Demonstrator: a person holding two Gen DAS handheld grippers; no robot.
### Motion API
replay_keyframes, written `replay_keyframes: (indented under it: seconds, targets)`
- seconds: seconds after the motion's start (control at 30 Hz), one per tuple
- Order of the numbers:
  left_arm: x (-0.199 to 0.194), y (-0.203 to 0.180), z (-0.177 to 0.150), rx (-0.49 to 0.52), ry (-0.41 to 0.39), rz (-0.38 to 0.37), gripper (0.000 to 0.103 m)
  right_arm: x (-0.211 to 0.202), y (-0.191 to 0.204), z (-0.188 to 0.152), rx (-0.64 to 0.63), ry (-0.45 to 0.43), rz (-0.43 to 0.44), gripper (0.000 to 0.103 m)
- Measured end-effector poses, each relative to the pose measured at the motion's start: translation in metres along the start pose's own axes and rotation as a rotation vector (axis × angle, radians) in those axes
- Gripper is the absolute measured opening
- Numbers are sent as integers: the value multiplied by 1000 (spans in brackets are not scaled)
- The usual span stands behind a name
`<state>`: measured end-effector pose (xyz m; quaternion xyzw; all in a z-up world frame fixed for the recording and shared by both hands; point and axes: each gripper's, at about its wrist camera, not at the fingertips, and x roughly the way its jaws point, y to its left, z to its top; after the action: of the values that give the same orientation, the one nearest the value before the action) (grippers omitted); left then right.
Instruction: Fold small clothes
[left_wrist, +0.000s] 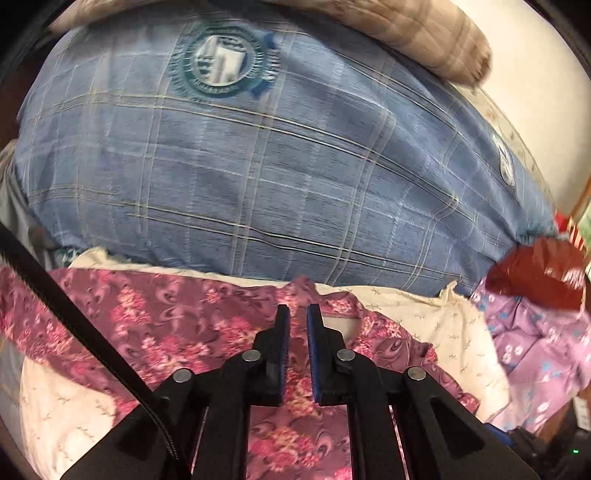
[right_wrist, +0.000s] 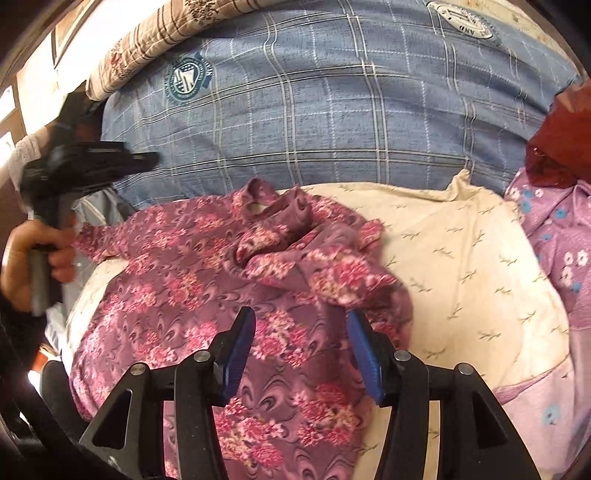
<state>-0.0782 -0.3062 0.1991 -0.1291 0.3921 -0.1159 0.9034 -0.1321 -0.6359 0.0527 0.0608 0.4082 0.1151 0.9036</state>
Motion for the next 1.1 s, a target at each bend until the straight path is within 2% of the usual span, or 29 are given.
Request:
replay_keyframes:
  seconds: [0.03, 0.1, 0.13, 0.17, 0.23, 0.27, 0.33, 0.4, 0.63, 0.67, 0.7, 0.73, 0.77, 0.9, 1.0, 1.1]
  targets:
    - [4, -1, 1, 9, 40, 6, 8, 0, 0, 3, 7, -3, -3, 53]
    - [9, -13, -3, 61, 76, 15, 16, -1, 2, 7, 19, -14, 3, 53]
    - [14, -26, -7, 107, 99, 13, 30, -2, 5, 9, 20, -20, 4, 53]
    - [18, -37, -9, 142, 125, -2, 49, -3, 7, 9, 16, -28, 5, 53]
    - [31, -62, -17, 206, 177, -26, 65, -3, 10, 8, 13, -23, 3, 55]
    - [39, -77, -24, 251, 200, -28, 66, -2, 10, 7, 13, -18, 1, 55]
    - [57, -102, -38, 349, 252, -3, 66, -1, 8, 4, 18, -11, -2, 55]
    - [81, -119, -44, 399, 295, 30, 66, -2, 4, 1, 25, -10, -10, 55]
    - [159, -137, -47, 393, 372, 112, 66, -12, -13, -5, 38, -16, -38, 55]
    - [165, -134, -50, 385, 378, 113, 60, -12, -15, -5, 36, -15, -52, 56]
    - [167, -132, -52, 376, 377, 108, 49, -11, -17, -6, 31, -12, -72, 56]
    - [169, -130, -51, 365, 375, 99, 12, -9, -20, -6, 27, -7, -88, 56]
    - [168, -124, -52, 355, 373, 93, 10, -7, -22, -6, 24, 0, -96, 56]
    - [146, -94, -40, 285, 290, 47, 8, 11, -28, -5, -10, 50, -127, 56]
    - [111, -66, -22, 198, 189, 16, 8, 27, -31, -2, -34, 85, -158, 56]
    - [68, -29, -11, 110, 97, -10, 8, 37, -33, 1, -17, 99, -145, 56]
